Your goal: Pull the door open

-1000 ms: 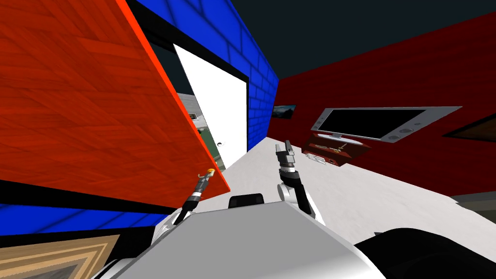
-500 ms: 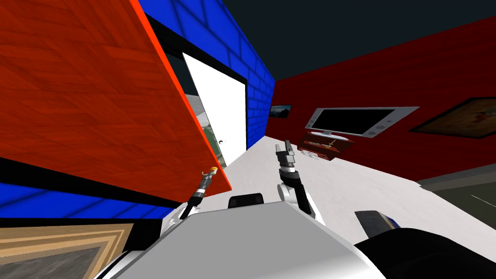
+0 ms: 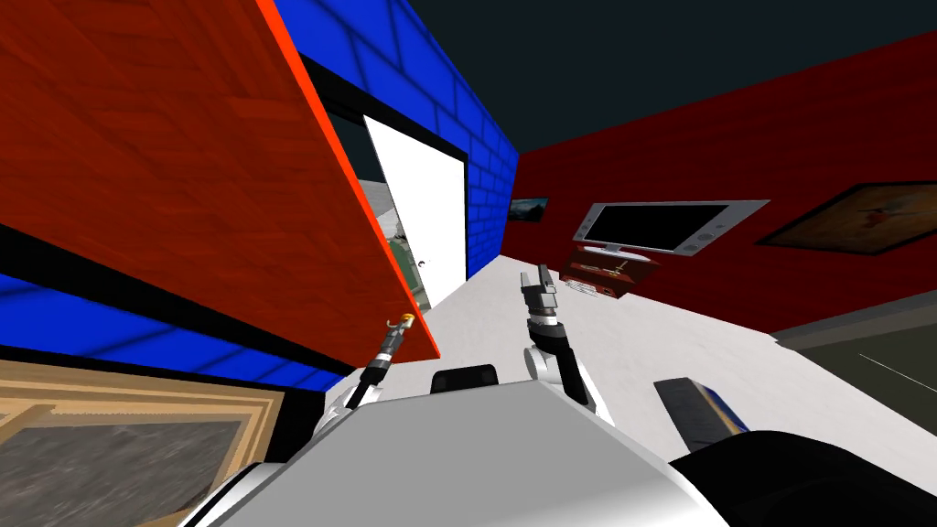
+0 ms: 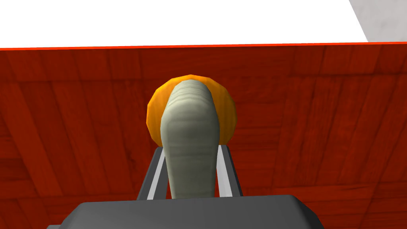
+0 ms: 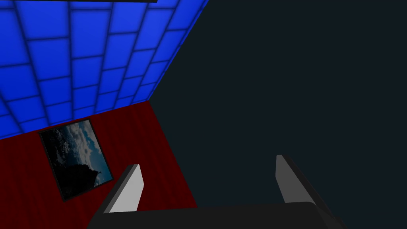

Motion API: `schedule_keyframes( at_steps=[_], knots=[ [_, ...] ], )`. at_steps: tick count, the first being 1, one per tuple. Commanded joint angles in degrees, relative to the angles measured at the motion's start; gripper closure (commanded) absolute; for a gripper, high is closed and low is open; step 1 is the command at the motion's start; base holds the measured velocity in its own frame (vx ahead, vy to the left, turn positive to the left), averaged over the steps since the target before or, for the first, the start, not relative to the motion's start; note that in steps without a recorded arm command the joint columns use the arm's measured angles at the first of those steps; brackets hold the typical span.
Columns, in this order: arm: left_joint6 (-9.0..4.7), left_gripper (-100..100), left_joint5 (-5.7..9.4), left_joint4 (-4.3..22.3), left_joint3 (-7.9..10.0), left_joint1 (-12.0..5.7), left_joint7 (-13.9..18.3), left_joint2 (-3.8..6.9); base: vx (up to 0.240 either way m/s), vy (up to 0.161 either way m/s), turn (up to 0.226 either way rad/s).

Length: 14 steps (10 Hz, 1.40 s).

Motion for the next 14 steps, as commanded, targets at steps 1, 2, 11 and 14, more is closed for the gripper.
schedule_keyframes(
  at_steps=[1, 2, 11, 14],
  knots=[
    [0.00, 100, 0.00, 0.0, 0.00, 0.00, 0.0, 0.00, -0.097, 0.012, -0.012],
    [-0.14, 100, -0.26, 0.1, -0.16, 0.23, 0.1, -0.05, 0.122, -0.031, -0.031],
    [-2.39, 100, -2.15, -0.1, -0.44, 1.46, 1.3, 0.73, 0.195, -0.042, -0.004],
    [-2.74, 100, -2.44, 0.9, -0.49, 1.65, 1.5, 0.86, 0.082, -0.057, -0.001]
  ],
)
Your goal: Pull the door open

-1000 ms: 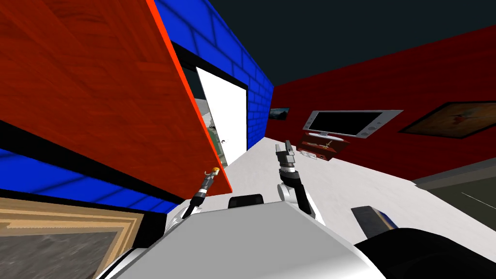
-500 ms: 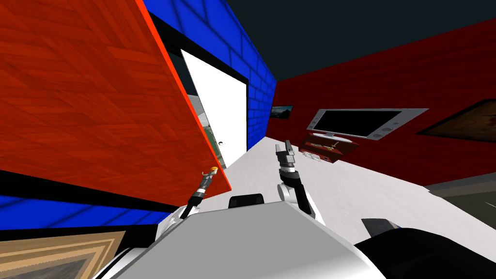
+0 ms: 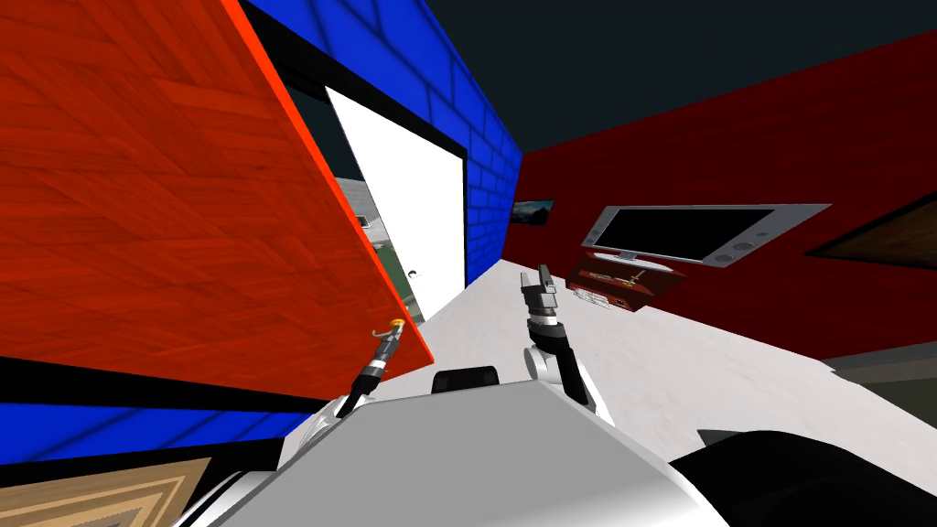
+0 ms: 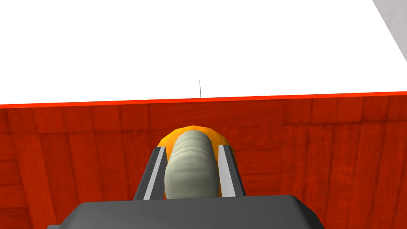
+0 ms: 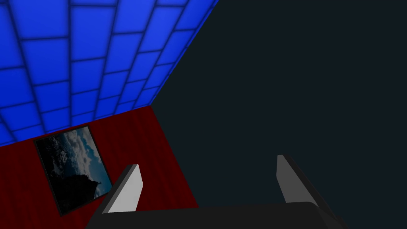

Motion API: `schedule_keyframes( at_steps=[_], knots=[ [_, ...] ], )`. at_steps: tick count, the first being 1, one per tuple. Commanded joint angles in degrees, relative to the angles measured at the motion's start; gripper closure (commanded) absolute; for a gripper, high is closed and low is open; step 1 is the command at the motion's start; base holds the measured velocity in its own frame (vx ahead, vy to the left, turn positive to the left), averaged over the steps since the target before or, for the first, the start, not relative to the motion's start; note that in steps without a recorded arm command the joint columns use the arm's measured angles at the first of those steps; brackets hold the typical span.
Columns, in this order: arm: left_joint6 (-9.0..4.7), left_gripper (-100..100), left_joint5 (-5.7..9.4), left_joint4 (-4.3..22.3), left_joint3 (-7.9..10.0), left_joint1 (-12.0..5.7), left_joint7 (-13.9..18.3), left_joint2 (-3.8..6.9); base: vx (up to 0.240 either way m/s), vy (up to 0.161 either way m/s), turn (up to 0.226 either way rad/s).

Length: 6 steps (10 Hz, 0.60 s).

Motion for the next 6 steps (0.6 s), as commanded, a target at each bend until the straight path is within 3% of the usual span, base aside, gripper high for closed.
schedule_keyframes(
  at_steps=[1, 4, 6],
  knots=[
    [1.23, 100, -0.36, -2.7, -0.61, 0.56, 0.0, -0.61, -0.007, 0.007, 0.010],
    [1.23, 100, -0.36, -2.7, -0.61, 0.56, 0.0, -0.61, -0.008, 0.008, -0.014],
    [0.02, 100, -1.37, -2.7, -0.76, 1.22, 0.7, -0.19, 0.105, -0.075, 0.056]
  ],
)
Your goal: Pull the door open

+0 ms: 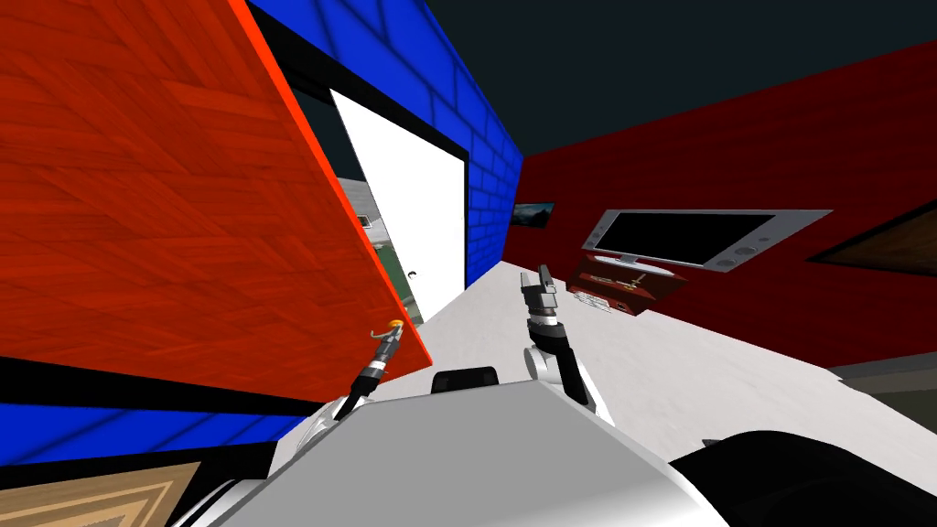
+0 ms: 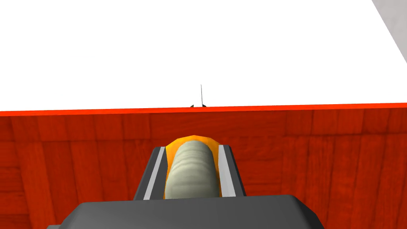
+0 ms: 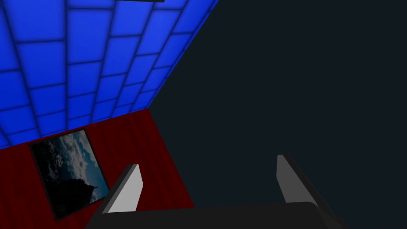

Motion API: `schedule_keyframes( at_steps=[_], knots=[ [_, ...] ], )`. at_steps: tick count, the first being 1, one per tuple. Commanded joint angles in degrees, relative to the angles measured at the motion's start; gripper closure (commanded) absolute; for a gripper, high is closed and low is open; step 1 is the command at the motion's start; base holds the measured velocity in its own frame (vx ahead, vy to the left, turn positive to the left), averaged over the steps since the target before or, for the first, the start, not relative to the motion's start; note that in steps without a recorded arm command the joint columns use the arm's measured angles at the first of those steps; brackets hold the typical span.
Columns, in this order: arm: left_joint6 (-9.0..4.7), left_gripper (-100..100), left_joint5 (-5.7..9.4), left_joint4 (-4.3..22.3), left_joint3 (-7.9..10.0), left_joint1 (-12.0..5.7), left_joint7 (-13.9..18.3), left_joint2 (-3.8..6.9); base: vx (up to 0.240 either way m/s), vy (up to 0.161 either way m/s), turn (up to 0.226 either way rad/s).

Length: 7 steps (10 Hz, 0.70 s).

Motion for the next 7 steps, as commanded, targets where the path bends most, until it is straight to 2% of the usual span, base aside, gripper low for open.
schedule_keyframes(
  at_steps=[1, 3, 4, 7],
  knots=[
    [-1.02, 100, -1.10, -0.9, -0.67, 0.40, 0.6, -0.26, 0.141, -0.089, 0.068],
    [-2.16, 100, -2.05, -1.0, -0.81, 1.02, 1.2, 0.14, 0.114, -0.094, 0.025],
    [-1.93, -100, -0.97, 0.0, 0.22, 1.13, 1.2, 0.50, 0.012, -0.077, 0.244],
    [-2.32, -100, 1.20, 0.3, 2.83, 3.06, 1.4, 1.30, -0.134, -0.071, 0.369]
  ],
)
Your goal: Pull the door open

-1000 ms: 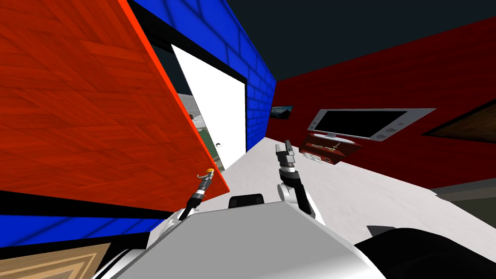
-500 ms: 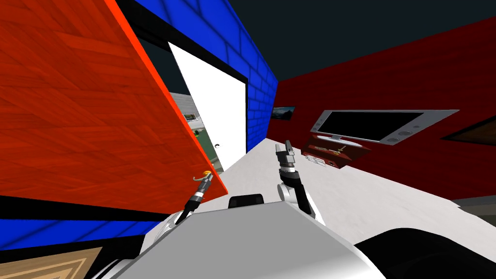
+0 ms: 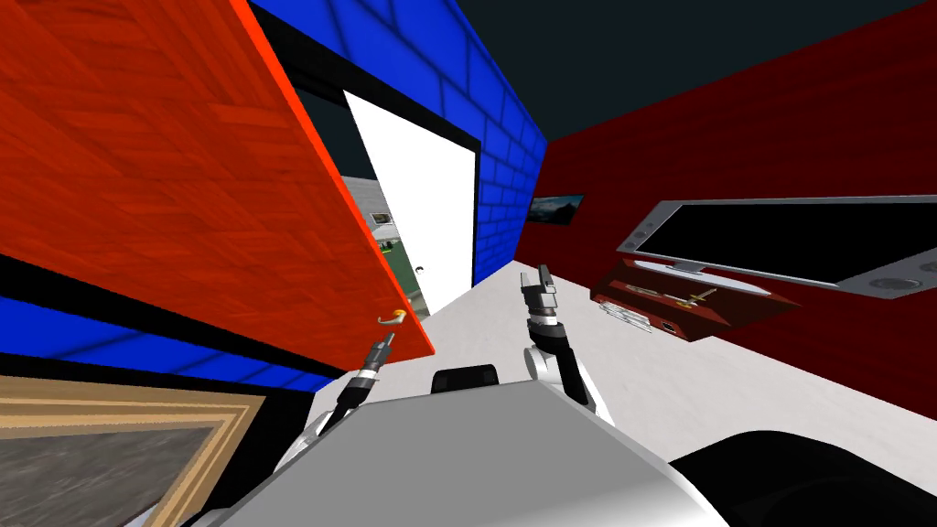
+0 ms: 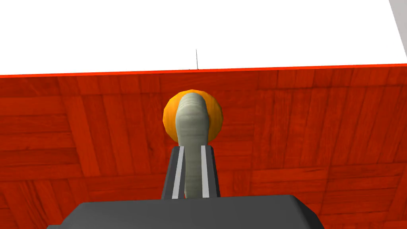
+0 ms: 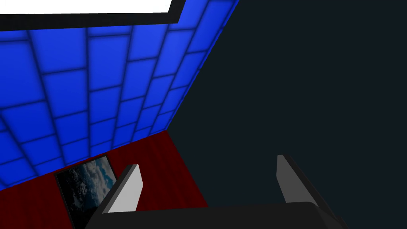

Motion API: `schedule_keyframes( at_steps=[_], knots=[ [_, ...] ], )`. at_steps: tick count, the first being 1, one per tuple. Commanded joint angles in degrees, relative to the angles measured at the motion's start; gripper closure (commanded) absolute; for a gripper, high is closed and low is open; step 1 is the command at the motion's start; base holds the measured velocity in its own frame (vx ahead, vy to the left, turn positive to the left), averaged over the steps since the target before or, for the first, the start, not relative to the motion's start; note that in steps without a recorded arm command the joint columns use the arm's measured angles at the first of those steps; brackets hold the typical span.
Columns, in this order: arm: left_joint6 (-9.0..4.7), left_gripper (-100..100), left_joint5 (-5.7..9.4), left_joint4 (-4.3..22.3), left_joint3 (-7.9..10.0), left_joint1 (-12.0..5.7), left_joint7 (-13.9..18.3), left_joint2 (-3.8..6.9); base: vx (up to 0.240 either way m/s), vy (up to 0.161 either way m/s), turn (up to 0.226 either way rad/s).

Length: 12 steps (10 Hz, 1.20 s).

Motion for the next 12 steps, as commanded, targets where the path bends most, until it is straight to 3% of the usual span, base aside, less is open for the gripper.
schedule_keyframes(
  at_steps=[1, 3, 5, 10, 11, 12],
  knots=[
    [-0.30, -100, 1.13, 1.1, 1.35, 0.47, 0.1, 0.25, -0.150, -0.065, 0.364],
    [-0.42, -100, 1.76, 1.2, 2.12, 1.03, 0.1, 0.48, -0.108, -0.040, 0.176],
    [-0.02, -100, 1.91, 1.6, 2.36, 0.43, -0.4, 0.03, 0.031, -0.011, -0.035],
    [1.20, -100, 2.84, 2.2, 3.69, -1.05, -2.1, -1.30, 0.216, 0.040, -0.083],
    [0.96, -100, 2.68, 2.3, 3.48, -0.96, -1.8, -1.10, 0.102, 0.015, -0.025],
    [0.96, 100, 2.68, 2.3, 3.48, -0.96, -1.8, -1.10, -0.010, -0.001, 0.022]
  ],
)
